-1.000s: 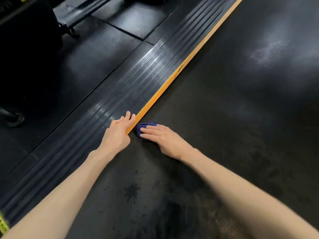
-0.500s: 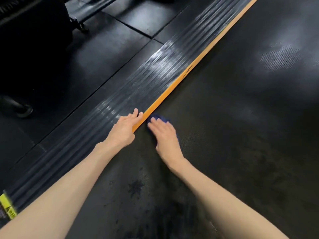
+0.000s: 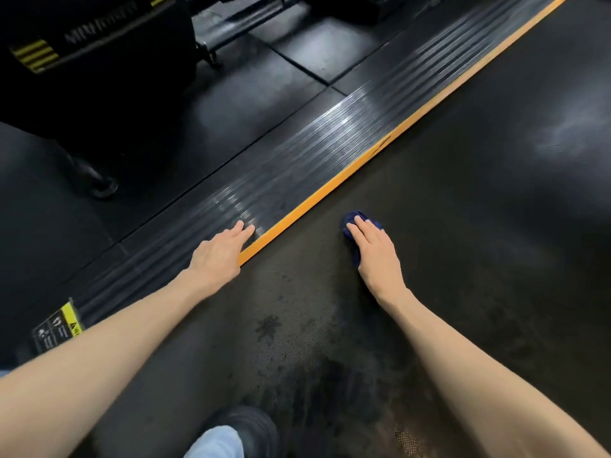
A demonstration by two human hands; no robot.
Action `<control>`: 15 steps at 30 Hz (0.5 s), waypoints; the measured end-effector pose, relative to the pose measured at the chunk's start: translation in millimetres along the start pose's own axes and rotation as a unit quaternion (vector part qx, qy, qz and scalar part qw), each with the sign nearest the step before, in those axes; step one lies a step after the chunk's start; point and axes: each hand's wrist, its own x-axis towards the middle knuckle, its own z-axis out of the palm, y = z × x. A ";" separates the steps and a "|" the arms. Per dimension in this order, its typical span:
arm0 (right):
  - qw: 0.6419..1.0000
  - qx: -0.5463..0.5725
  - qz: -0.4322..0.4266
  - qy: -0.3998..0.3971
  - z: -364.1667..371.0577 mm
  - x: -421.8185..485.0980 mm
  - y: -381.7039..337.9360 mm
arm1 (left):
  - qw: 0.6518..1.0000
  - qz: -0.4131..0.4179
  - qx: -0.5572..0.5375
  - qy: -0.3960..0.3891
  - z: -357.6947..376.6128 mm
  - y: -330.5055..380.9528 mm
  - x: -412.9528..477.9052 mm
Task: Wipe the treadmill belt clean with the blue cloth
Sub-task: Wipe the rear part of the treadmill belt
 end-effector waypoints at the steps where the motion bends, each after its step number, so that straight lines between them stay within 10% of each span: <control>1: 1.000 0.000 -0.009 -0.009 -2.7 0.5 1.7 | 1.000 -0.010 -0.004 -0.016 -3.6 -1.6 2.5; 15: 0.996 0.029 -0.039 0.071 4.0 15.0 17.4 | 0.987 0.072 0.132 -0.053 2.2 -16.0 7.7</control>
